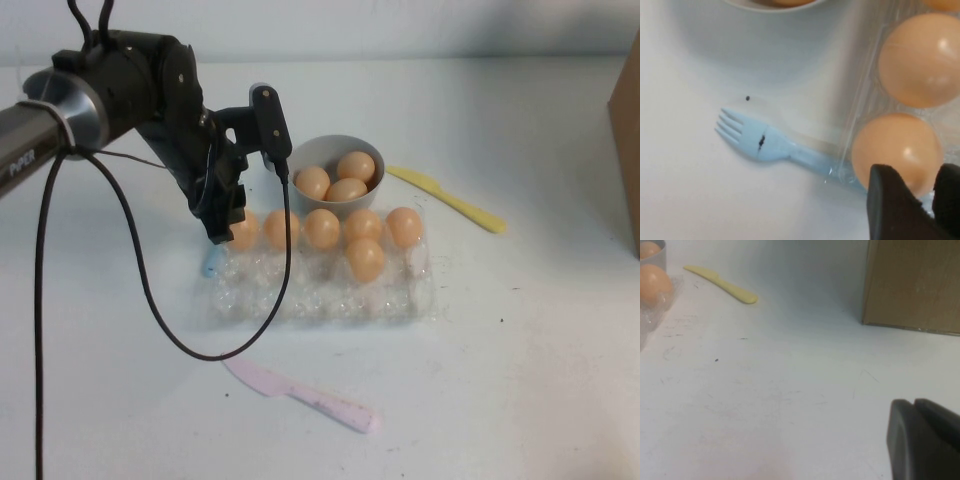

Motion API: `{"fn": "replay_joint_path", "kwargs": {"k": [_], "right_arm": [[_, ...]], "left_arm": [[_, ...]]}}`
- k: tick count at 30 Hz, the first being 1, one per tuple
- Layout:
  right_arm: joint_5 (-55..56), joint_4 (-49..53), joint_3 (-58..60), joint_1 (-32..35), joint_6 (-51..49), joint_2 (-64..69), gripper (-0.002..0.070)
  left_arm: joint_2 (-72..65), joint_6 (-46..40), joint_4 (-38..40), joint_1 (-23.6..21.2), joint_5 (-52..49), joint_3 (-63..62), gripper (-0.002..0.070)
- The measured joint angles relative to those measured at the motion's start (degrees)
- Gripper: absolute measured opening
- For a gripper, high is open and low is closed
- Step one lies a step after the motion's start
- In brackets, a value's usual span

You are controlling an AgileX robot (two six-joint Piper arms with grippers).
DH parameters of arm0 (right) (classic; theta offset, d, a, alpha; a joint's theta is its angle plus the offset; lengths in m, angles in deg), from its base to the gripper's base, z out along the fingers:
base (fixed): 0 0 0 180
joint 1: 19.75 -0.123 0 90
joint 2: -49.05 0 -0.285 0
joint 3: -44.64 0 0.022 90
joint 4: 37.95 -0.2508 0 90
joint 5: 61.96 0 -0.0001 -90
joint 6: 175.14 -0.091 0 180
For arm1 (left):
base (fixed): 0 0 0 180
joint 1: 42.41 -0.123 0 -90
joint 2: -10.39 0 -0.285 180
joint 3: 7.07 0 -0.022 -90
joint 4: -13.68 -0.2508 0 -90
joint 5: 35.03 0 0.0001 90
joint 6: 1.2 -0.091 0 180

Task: Take an egg out of the egg box
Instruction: Pick up the egg from the plastic box

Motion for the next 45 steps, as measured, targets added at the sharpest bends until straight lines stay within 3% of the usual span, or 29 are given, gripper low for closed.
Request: {"fn": "replay_joint_path", "kwargs": {"k": [4,10,16,23,40,45], "right_arm": [[0.00,0.00,0.00,0.00,0.00,0.00,-0.0018],[0.00,0.00,0.00,0.00,0.00,0.00,-0.0018],[0.00,0.00,0.00,0.00,0.00,0.00,-0.0018],[0.00,0.00,0.00,0.00,0.00,0.00,-0.0018],[0.00,0.00,0.00,0.00,0.00,0.00,-0.0018],[0.00,0.00,0.00,0.00,0.00,0.00,-0.0018]], "left_arm": [[0.09,1.29,0.00,0.00,0.00,-0.04,0.0229],[0.09,1.67,-0.27,0.00,0.22,-0.13,0.0498],[-0.36,1.26,-0.60,0.00,0.22,-0.13,0.0559],[-2.29,0.54,-0.65,0.00,0.22,-0.13,0.0540],[-2.57,-0.07,-0.65,0.00,0.52,-0.13,0.0291],[-2.57,-0.07,-0.65,0.00,0.52,-0.13,0.0258]]}}
